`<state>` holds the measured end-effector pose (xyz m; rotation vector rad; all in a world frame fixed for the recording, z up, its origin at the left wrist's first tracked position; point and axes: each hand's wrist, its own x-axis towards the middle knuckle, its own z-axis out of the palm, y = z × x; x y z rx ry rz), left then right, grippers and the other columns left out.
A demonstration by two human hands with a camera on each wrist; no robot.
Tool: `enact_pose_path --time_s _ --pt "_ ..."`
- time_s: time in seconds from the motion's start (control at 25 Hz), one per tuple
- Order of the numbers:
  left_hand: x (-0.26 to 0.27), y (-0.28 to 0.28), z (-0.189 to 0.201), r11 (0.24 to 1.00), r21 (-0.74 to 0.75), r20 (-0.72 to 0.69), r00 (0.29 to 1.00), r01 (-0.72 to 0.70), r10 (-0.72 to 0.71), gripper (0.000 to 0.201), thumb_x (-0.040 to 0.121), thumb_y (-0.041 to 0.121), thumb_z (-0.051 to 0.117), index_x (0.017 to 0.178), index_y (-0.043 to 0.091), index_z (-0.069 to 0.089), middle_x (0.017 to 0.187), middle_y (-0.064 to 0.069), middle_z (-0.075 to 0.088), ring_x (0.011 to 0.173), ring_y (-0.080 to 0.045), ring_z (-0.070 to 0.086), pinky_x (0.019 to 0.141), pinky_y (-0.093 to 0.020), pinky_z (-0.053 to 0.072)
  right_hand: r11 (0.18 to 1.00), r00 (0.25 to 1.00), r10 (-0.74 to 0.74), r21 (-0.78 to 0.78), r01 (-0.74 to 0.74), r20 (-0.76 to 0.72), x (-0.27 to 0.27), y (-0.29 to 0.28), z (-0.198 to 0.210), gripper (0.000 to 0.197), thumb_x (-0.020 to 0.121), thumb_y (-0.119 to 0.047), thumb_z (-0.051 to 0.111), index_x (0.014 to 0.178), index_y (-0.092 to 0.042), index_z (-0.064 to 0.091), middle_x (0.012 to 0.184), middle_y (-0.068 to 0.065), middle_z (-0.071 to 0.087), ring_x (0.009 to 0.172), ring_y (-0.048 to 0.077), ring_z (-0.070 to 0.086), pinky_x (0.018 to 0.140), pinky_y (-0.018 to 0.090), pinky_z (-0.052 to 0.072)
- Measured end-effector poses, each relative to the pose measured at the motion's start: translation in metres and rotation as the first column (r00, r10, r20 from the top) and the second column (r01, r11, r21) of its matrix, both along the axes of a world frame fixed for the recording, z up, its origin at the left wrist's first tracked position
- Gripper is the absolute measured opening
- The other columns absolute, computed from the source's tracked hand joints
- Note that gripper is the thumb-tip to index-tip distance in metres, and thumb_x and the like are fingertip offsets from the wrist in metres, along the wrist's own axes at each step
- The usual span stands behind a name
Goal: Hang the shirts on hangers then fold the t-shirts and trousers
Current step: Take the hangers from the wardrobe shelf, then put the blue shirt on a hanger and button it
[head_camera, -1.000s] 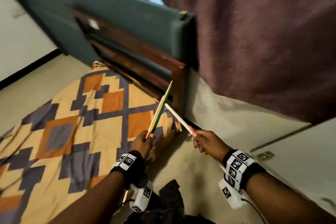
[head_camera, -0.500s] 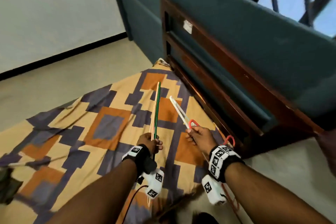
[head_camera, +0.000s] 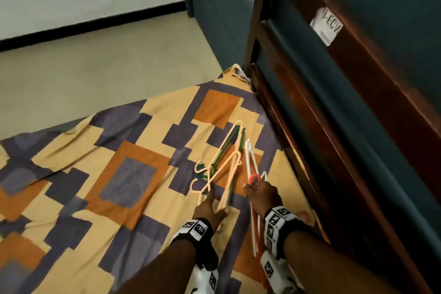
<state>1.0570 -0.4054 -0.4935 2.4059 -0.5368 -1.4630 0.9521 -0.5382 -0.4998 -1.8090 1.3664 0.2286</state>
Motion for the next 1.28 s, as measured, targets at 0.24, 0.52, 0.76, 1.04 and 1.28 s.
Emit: enact_pose_path --time_s 0.24,0.52,0.76,1.04,1.28 --pt "0.01 0.004 -0.013 0.993 0.098 0.028 0.997 0.07 -0.074 0.072 0.094 0.026 0.055 0.152 0.018 0.013 0.153 -0.005 0.031 0.139 -0.024 0.031 0.108 -0.026 0.028 0.97 0.943 0.24 0.038 -0.238 -0.232 0.007 -0.006 -0.048 0.052 0.081 -0.054 0.052 0.104 -0.009 0.064 0.111 0.014 0.066 0.103 0.033 0.061 0.085 0.036 0.05" --pt "0.034 0.021 0.044 0.973 0.161 0.158 0.969 0.166 -0.191 0.065 0.094 0.024 0.054 0.15 0.016 0.021 0.151 -0.008 0.034 0.137 -0.025 0.035 0.107 -0.03 0.031 0.89 0.886 0.455 0.005 -0.456 -0.088 0.046 0.02 -0.001 0.028 0.091 -0.029 0.059 0.105 -0.005 0.065 0.109 0.017 0.066 0.104 0.035 0.061 0.08 0.034 0.047" --pt "0.038 0.052 0.107 0.962 0.191 0.237 0.941 0.198 -0.24 0.066 0.093 0.025 0.056 0.149 0.017 0.023 0.149 -0.011 0.035 0.134 -0.027 0.039 0.108 -0.036 0.036 0.78 0.784 0.621 -0.083 -0.62 -0.017 0.067 0.059 0.051 0.025 0.088 -0.029 0.061 0.102 -0.01 0.066 0.109 0.012 0.066 0.107 0.032 0.06 0.086 0.034 0.049" --pt "0.033 0.105 0.176 0.974 0.073 0.414 0.882 0.215 -0.226 0.063 0.094 0.025 0.054 0.148 0.015 0.024 0.152 -0.01 0.03 0.139 -0.028 0.03 0.111 -0.037 0.031 0.583 0.636 0.764 -0.304 -0.754 -0.111 0.086 0.101 0.139 0.024 0.092 -0.026 0.057 0.109 -0.011 0.065 0.117 0.01 0.063 0.113 0.03 0.056 0.089 0.035 0.048" --pt "0.02 0.233 0.223 0.997 0.009 0.485 0.872 0.078 -0.072 0.064 0.095 0.023 0.052 0.15 0.015 0.02 0.155 -0.012 0.023 0.142 -0.03 0.024 0.111 -0.044 0.032 0.371 0.473 0.852 -0.376 -0.849 -0.227 0.095 0.211 0.207 0.021 0.094 -0.029 0.055 0.105 -0.012 0.061 0.118 0.011 0.057 0.111 0.032 0.054 0.086 0.038 0.05"
